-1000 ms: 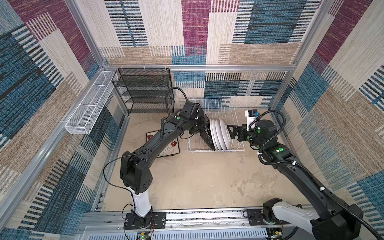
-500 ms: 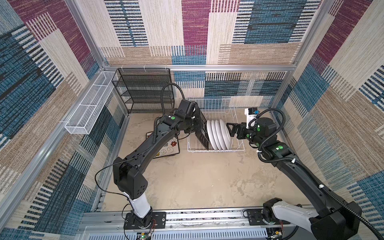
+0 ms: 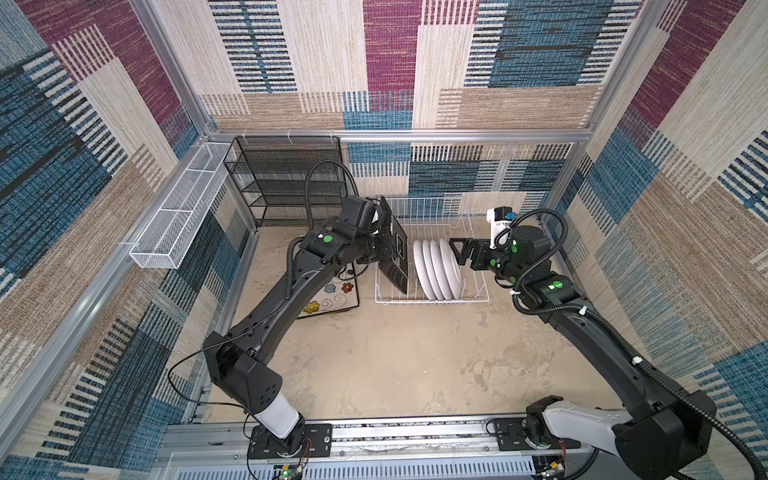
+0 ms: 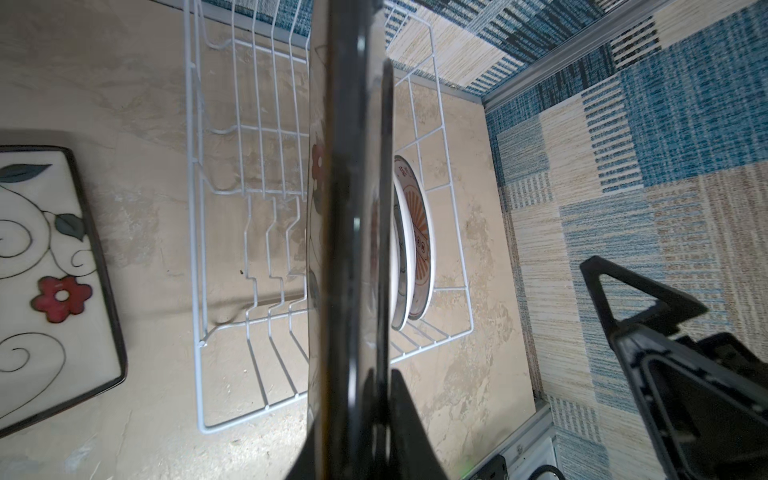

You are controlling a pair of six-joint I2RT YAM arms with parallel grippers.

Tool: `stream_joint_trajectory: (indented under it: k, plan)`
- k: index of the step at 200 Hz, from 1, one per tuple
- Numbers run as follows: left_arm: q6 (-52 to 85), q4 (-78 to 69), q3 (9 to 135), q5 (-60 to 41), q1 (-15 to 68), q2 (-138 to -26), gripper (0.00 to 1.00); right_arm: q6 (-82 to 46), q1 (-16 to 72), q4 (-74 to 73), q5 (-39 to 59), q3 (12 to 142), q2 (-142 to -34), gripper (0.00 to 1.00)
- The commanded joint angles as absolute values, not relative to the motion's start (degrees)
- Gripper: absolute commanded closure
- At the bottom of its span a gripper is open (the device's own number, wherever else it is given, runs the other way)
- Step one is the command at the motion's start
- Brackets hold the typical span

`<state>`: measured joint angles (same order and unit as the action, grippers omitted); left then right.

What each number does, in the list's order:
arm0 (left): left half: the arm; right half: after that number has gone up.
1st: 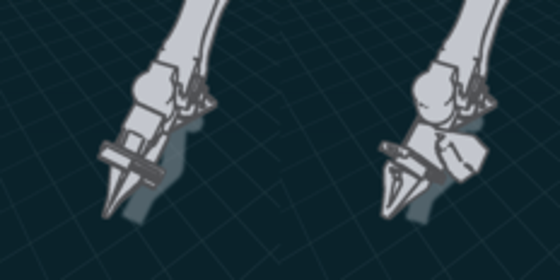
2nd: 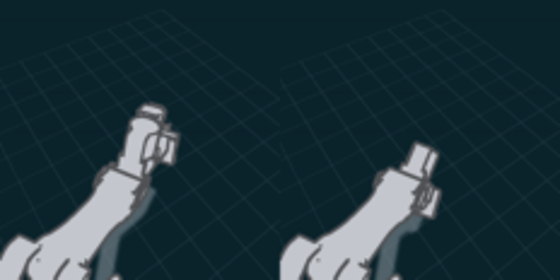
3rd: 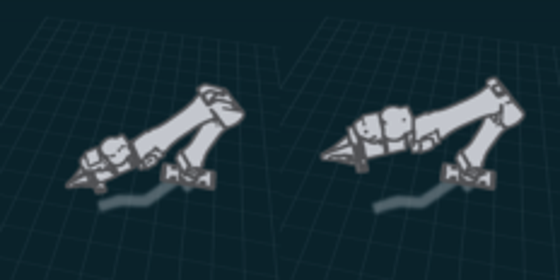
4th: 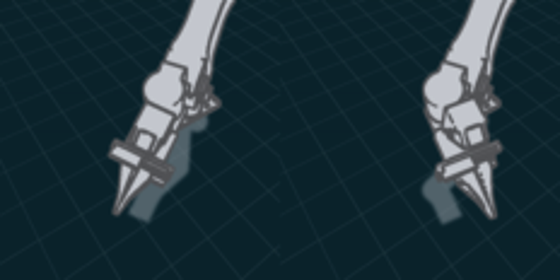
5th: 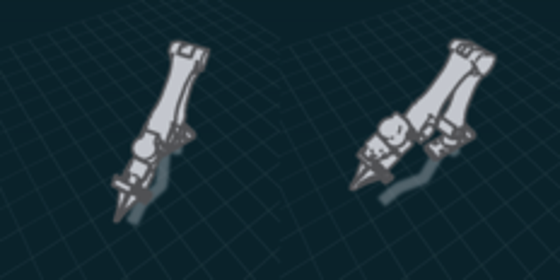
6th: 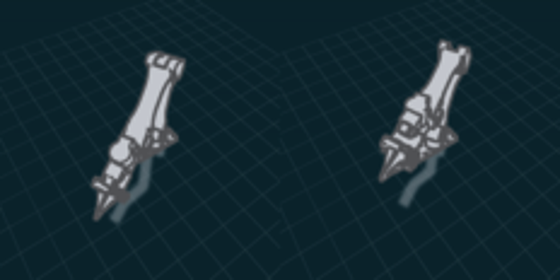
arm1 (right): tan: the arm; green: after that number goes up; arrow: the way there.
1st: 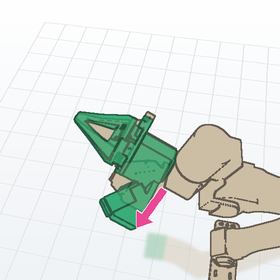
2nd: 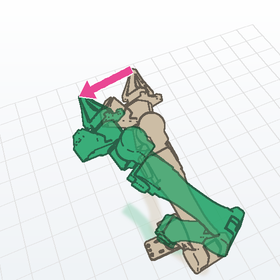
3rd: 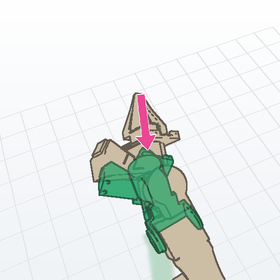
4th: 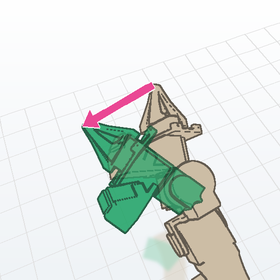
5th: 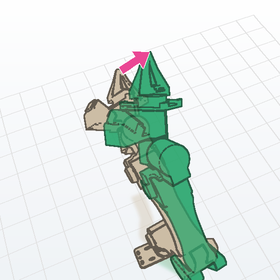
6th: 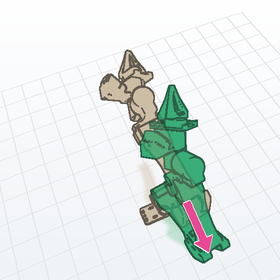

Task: Unload the plates from the dish rack
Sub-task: 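Pull the square plate up out of the rack slot with the left gripper, then raise the square plate with the left gripper while the right gripper reaches toward it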

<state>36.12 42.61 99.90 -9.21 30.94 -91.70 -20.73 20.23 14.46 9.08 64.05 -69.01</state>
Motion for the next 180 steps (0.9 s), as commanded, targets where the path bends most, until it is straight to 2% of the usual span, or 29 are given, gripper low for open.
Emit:
stream_joint_trajectory:
  k: [1,50,106,180]
  plan:
    - [29.87,33.55,100.26,-8.9,30.33,-89.62,1.0,-23.06,20.13,13.26,13.32,64.95,-69.82,0.01]
    - [14.59,32.2,100.22,-10.28,30.22,-86.77,1.0,-27.09,19.97,10.86,21.15,67.04,-72.08,0.01]
    - [-5.01,26.92,94.37,-6.67,30.32,-81.52,1.0,-35.5,18.58,7.55,28.92,71.62,-74.97,0.01]
    - [-36.9,5.06,72.66,-0.71,33.62,-70.95,1.0,-43.0,17.73,4.27,37.91,76.75,-81.1,0.0]
